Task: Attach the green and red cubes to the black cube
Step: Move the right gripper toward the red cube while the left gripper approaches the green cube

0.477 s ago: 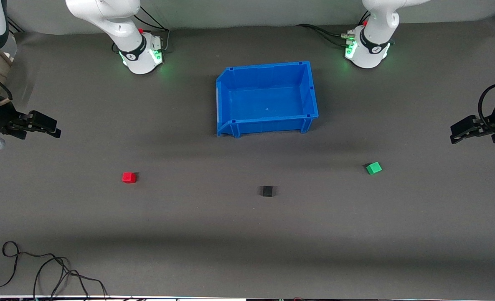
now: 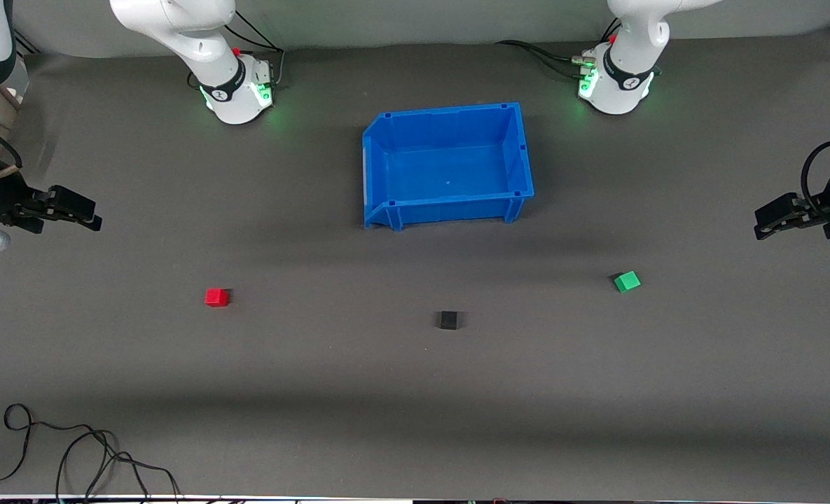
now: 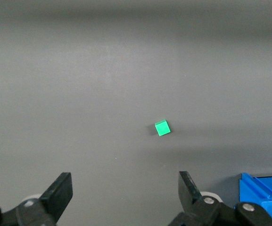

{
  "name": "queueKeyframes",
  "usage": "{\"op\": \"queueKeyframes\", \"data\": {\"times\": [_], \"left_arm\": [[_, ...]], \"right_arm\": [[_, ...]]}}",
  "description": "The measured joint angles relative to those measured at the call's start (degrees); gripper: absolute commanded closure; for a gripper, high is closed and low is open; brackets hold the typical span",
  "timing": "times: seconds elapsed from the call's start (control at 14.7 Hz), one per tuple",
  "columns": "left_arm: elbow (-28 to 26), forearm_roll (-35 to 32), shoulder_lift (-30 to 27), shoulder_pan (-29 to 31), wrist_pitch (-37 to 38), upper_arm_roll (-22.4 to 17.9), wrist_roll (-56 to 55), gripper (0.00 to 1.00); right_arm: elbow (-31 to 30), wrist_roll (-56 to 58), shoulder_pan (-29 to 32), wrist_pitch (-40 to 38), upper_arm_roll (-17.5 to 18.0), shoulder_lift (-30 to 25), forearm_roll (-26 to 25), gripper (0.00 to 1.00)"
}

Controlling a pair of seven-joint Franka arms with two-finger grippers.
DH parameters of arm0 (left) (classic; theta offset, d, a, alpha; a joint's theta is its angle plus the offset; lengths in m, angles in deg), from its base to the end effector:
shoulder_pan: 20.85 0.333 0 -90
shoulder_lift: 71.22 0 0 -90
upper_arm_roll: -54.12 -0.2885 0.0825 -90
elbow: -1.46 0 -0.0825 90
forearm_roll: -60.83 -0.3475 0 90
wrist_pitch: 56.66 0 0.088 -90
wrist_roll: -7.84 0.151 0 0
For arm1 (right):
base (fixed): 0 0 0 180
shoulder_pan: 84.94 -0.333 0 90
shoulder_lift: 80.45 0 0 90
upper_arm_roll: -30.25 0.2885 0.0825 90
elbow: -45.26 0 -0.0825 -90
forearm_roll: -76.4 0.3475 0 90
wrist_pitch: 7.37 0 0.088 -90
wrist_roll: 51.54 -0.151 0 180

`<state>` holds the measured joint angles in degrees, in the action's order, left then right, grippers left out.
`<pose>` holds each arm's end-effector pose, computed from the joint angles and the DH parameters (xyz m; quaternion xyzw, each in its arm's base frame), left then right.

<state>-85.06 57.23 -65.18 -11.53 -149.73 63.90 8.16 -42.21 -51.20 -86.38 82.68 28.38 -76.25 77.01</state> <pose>0.5524 0.0088 0.5288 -0.9997 0.0078 -0.0052 0.0224 0.5369 -0.0019 0.5336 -0.9999 0.0008 0.0141 0.0042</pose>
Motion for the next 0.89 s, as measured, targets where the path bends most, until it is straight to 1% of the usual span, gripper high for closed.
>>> {"op": "queueKeyframes", "data": {"times": [0.27,0.48,0.75,0.89], "left_arm": [[-0.02,0.11,1.13,0.00,0.11,0.00,-0.19,0.00],[-0.11,0.32,2.92,0.05,0.16,-0.06,-1.92,0.00],[-2.39,-0.33,5.27,1.39,0.15,-0.71,-12.15,0.00],[-3.56,-0.40,6.57,2.27,0.11,-0.82,-16.61,0.00]], "right_arm": [[0.00,1.26,0.00,0.06,0.00,1.79,-0.14,0.00],[-0.02,2.12,0.00,1.19,0.03,3.89,-1.24,0.00],[-0.11,2.24,-0.01,4.21,0.08,8.23,-1.55,0.00],[-0.18,2.25,-0.01,7.54,0.11,11.27,-1.55,0.00]]}}
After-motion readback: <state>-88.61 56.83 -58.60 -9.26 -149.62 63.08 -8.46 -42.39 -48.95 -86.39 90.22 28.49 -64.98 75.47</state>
